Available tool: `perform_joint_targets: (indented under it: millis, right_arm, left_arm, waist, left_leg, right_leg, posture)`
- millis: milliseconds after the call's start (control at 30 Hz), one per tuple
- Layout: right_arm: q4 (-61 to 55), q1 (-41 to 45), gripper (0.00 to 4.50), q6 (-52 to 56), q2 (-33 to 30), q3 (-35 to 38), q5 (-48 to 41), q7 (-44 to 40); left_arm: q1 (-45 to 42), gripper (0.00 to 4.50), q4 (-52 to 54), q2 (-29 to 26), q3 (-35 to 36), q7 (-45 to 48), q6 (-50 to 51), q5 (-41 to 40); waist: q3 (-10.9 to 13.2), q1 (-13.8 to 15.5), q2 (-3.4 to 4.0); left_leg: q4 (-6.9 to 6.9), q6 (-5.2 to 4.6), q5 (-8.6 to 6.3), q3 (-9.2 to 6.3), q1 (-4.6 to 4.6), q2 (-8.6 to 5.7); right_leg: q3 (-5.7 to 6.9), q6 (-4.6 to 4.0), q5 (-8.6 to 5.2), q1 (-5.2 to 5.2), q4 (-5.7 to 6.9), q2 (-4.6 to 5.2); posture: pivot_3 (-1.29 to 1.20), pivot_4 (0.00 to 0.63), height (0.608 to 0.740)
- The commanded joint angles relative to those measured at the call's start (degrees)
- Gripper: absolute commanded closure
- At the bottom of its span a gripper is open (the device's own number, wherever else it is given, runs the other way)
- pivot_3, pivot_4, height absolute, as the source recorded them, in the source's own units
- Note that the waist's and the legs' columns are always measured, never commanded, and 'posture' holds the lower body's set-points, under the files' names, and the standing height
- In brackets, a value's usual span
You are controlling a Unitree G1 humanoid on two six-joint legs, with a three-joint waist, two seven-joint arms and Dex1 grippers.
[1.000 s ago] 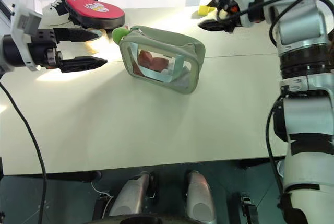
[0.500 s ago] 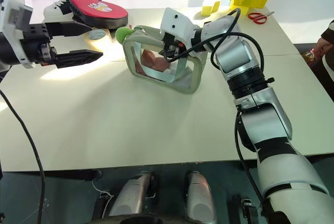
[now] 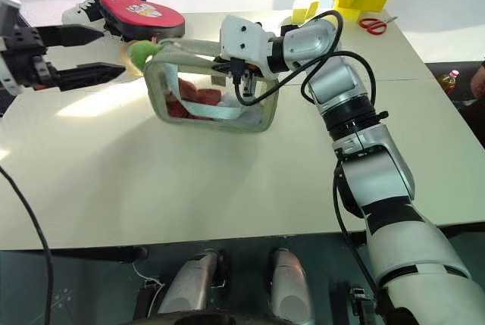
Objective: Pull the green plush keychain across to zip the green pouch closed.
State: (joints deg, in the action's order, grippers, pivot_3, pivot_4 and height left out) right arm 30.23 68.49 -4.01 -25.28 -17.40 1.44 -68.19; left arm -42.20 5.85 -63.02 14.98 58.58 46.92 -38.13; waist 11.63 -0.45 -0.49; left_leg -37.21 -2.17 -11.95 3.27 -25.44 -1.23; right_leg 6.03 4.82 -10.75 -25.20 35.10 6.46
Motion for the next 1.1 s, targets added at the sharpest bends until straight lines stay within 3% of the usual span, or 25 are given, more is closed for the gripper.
perform_joint_targets:
  millis: [33, 267, 367, 500, 633, 733, 933, 1100]
  right_arm:
    - [-4.92, -2.24, 4.44, -0.9, -0.68, 0.58, -1.63, -2.43]
    - [-11.6, -4.03, 4.44, 9.44, 0.56, 0.57, -2.49, -1.78]
    - [-15.19, -4.04, 3.44, 17.27, 1.03, 1.8, -4.16, -0.88]
    - [-20.39, -3.28, 1.43, 23.15, -2.3, 4.63, -6.36, -1.4]
    - [-24.89, -3.99, 1.43, 28.63, -8.44, 7.91, -8.82, -2.36]
    - [-28.51, -7.81, 1.43, 31.26, -11.78, 8.22, -9.27, -1.84]
    - [-28.2, -12.76, 1.43, 29.66, -12.39, 6.13, -7.02, 0.83]
    - [-26.26, -13.01, 3.66, 28.67, -12.13, 5.25, -6.26, 2.21]
  left_arm:
    - [0.64, 0.0, 2.14, -0.18, 2.12, -0.5, -0.5, -0.7]
    - [1.53, 0.0, 2.83, 0.17, 2.0, -0.72, -0.52, -0.75]
    - [0.68, 0.0, 1.42, -0.18, 1.73, -0.4, -0.96, -0.21]
    - [1.55, 0.0, -1.39, -1.44, 2.12, 0.23, -2.19, 1.52]
    - [5.62, 0.0, -2.25, -2.31, 3.97, 0.5, -2.53, 1.95]
    - [8.67, 0.0, -0.8, 0.61, 3.68, -1.72, -2.35, 1.59]
    - [10.05, 0.0, -0.01, 4.73, 1.72, -3.96, -3.13, 2.47]
    - [9.9, 0.0, -0.12, 5.02, 0.5, -3.35, -3.0, 2.48]
  waist:
    - [0.0, -0.09, 0.0]
    - [0.0, -0.38, 0.0]
    - [0.0, -0.37, 0.0]
    - [0.0, -0.18, 0.01]
    - [0.0, -0.06, 0.01]
    - [-0.01, -0.09, -0.01]
    - [-0.01, -0.27, -0.02]
    - [-0.01, -0.21, -0.02]
  left_leg:
    - [-0.01, -0.01, -0.01, 0.0, 0.0, -0.01]
    - [0.01, 0.14, 0.07, -0.02, 0.03, 0.06]
    - [0.02, 0.14, 0.07, -0.02, 0.03, 0.06]
    - [0.02, 0.13, 0.07, -0.02, 0.02, 0.05]
    - [0.03, 0.11, 0.0, 0.0, -0.01, 0.02]
    - [0.06, 0.2, -0.08, 0.0, -0.01, 0.03]
    - [0.06, 0.22, -0.06, 0.06, -0.02, 0.04]
    - [0.06, 0.11, 0.0, 0.09, -0.01, 0.04]
  right_leg:
    - [0.0, 0.0, 0.0, 0.01, -0.01, 0.01]
    - [-0.02, -0.02, 0.0, -0.07, 0.05, -0.04]
    - [-0.02, -0.03, -0.01, -0.08, 0.06, -0.03]
    - [-0.02, -0.03, 0.0, -0.1, 0.06, -0.03]
    - [-0.01, -0.04, -0.01, -0.1, 0.0, 0.04]
    - [-0.01, -0.14, -0.07, -0.11, -0.06, 0.1]
    - [0.0, -0.06, -0.01, -0.14, -0.01, 0.24]
    - [0.0, -0.05, -0.01, -0.15, -0.01, 0.23]
  posture:
    - [0.0, 0.15, 0.74]
    - [0.0, 0.15, 0.74]
    - [0.0, 0.15, 0.74]
    - [0.0, 0.15, 0.74]
    - [0.0, 0.15, 0.74]
    - [0.0, 0.15, 0.74]
    - [0.0, 0.15, 0.74]
    - [0.0, 0.15, 0.74]
